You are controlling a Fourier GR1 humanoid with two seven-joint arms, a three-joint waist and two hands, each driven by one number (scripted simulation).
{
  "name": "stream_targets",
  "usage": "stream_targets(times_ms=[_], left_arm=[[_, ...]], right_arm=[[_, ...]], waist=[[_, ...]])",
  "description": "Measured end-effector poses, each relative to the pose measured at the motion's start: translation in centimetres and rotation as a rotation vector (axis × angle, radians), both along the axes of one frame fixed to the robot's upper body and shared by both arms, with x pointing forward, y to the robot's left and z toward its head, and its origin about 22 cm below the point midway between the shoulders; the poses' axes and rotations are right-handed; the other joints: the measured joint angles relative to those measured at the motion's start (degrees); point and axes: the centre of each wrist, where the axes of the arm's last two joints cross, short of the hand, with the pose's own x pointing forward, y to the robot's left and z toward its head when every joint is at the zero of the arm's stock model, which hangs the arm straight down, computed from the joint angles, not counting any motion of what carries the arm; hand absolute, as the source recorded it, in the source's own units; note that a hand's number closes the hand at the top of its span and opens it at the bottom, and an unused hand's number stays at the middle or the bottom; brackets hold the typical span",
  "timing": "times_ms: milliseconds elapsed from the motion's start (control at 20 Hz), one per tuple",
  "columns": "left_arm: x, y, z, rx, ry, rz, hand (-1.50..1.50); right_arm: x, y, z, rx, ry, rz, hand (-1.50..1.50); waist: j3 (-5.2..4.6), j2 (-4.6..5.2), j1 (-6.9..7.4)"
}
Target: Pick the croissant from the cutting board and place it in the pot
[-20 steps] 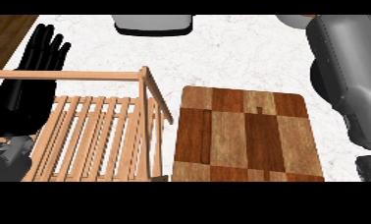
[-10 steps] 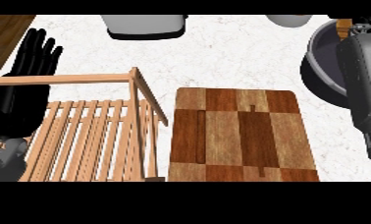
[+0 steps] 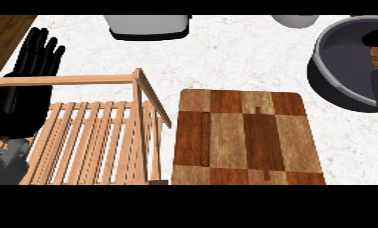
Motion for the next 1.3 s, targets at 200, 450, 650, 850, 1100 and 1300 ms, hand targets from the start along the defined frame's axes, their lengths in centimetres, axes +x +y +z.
stream_targets(times_ms=[200, 450, 650, 850, 1100, 1300], left_arm=[[0.2, -0.2, 0.0, 0.005, -0.004, -0.002, 0.00], [0.2, -0.3, 0.1, 0.007, -0.008, -0.006, 0.00], [0.3, -0.4, 0.1, -0.001, -0.011, -0.015, 0.00], [0.5, -0.5, 0.1, 0.001, -0.010, -0.020, 0.00], [0.6, -0.4, 0.0, -0.006, -0.010, -0.015, 0.00], [0.5, -0.2, -0.1, -0.011, -0.003, -0.012, 0.00]], right_arm=[[-0.8, -2.1, -1.6, 0.056, 0.030, -0.019, 1.50], [-1.6, -3.8, -3.8, 0.255, -0.021, -0.010, -1.50], [-2.0, -4.8, -5.0, 0.348, -0.051, 0.052, -1.50], [-2.1, -5.8, -4.8, 0.347, -0.108, 0.130, -1.50], [-1.7, -5.5, -3.7, 0.318, -0.286, 0.201, -1.50], [-1.7, -5.1, -3.2, 0.335, -0.457, 0.181, -1.50]], waist=[[-0.02, 0.06, 0.37], [-0.01, 0.17, 0.44], [-0.07, 0.29, 0.74], [-0.04, 0.31, 1.01], [-0.02, 0.17, 0.81], [-0.13, 0.04, 0.50]])
